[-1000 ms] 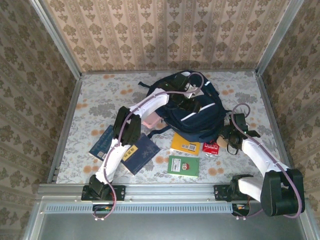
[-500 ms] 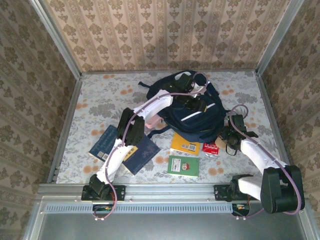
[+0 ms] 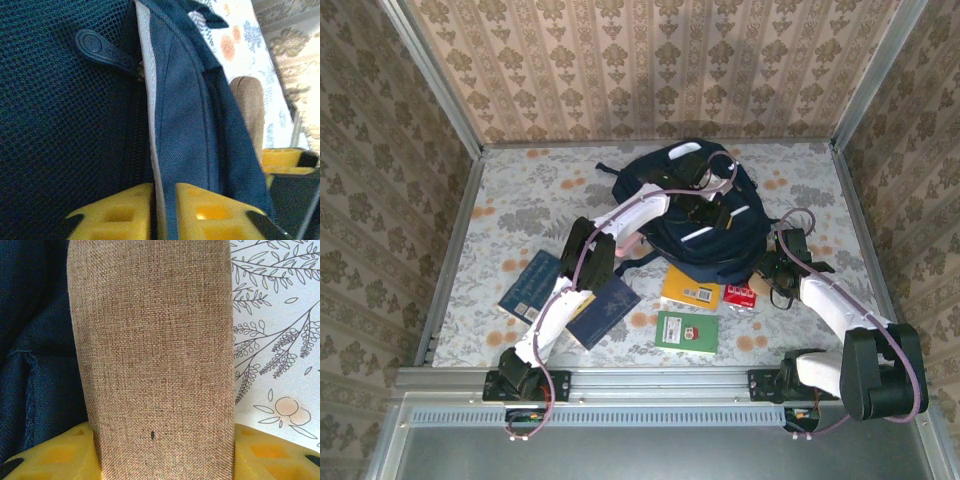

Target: Pack the student bag

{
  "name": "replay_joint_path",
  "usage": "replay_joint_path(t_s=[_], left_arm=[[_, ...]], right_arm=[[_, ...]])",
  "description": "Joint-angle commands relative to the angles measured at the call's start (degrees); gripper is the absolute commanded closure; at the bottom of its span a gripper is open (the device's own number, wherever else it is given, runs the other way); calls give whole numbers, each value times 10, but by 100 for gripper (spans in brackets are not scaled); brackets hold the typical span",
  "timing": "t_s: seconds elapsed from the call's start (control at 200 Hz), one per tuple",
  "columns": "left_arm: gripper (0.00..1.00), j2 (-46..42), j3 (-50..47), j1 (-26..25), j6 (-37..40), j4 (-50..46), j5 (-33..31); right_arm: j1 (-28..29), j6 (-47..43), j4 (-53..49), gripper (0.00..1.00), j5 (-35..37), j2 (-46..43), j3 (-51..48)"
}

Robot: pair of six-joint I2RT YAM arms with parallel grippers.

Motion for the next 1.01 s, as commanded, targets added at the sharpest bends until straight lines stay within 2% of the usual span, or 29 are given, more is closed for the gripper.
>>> replay_joint_path(t_s=[0.0, 0.045, 0.075, 0.235, 0.45, 0.69, 0.9, 1.0], left_arm=[[93, 7, 27, -12, 33, -37, -31], [100, 4, 33, -13, 37, -41, -33], [100, -1, 34, -12, 36, -39, -51], [100, -64, 34, 5, 15, 3, -57], [100, -155, 55, 52, -4, 48, -103], [100, -198, 87, 111, -44, 107, -127], [100, -221, 108, 141, -35, 126, -157], [100, -234, 107, 161, -32, 131, -148]], right_arm=[[6, 6, 5, 55, -15, 6, -5], [8, 6, -1, 55, -11, 1, -2], [9, 6, -8, 55, -4, -6, 0], [21, 5, -51, 57, 49, -71, 11], [44, 9, -78, 58, 63, -151, 24], [112, -15, -99, 58, 93, -179, 81], [142, -41, -65, 59, 63, -181, 97], [153, -62, -63, 60, 63, -183, 120]])
